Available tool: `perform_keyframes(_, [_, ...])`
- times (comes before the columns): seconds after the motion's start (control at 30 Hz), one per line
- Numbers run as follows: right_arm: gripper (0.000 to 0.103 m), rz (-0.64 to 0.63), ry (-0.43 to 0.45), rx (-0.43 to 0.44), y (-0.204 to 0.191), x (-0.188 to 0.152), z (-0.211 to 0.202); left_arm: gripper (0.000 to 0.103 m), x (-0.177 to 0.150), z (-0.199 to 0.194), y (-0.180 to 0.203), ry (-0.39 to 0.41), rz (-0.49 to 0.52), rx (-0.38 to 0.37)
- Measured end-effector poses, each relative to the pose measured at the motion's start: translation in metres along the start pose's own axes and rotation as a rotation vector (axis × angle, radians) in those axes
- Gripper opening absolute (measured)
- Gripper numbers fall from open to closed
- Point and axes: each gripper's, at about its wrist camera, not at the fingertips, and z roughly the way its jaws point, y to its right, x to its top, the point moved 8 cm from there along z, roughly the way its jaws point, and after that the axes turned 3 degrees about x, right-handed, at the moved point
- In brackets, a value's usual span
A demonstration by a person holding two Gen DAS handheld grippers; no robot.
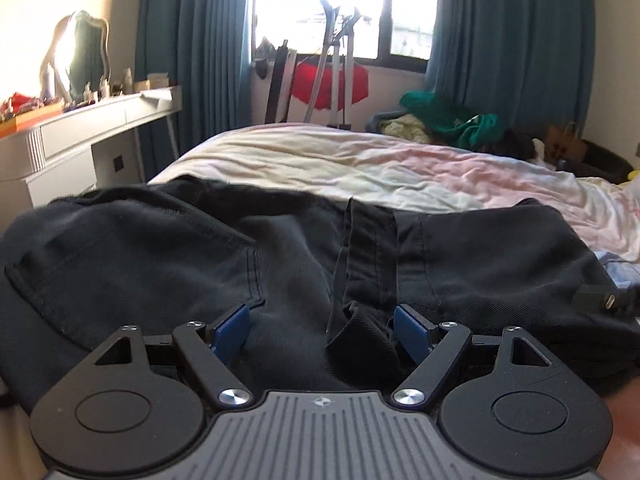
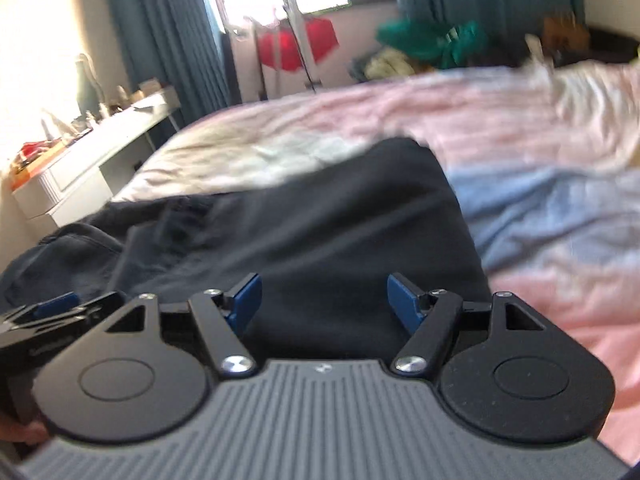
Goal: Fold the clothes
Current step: 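Release the leg and smooth the folded trousers with both open grippers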
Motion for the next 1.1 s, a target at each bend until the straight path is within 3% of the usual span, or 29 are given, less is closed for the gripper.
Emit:
perform_keyframes(0.17, [0.073,0.014,-0.023,-0.014,0.004,-0.015,0.006,0.081,-0.004,0.003,0.004,-0.005,0.047,0.028])
perform_keyframes(0.3, [0.072,0.097,-0.022,0.018,0.013,-0.011,0.007,0.081,-0.007,0.005,0.005,-0.009,0.073,0.048])
perform_keyframes(0.47, [0.073,0.020,-0.029,-0.006,0.006,-0.014,0.009,0.082,-0.009,0.001,0.002,-0.015,0.051,0.057])
perform_keyframes(0.73, [0.075,-0.035,-0.004,-0.006,0.003,-0.017,0.011,0.085,-0.011,-0.021,-0.012,-0.048,-0.033,0.036])
perform_keyframes(0.9, [0.074,0.068,0.007,0.044,0.011,-0.011,0.001,0.088,-0.008,-0.039,-0.038,-0.103,-0.122,0.028])
perform_keyframes(0.97, [0.073,0.088,0.009,0.049,0.012,-0.010,0.001,0.094,-0.006,-0.046,-0.049,-0.130,-0.160,0.023])
perform_keyframes(1.1, [0.073,0.105,0.008,0.051,0.013,-0.009,0.000,0.094,-0.003,-0.059,-0.072,-0.183,-0.237,0.013])
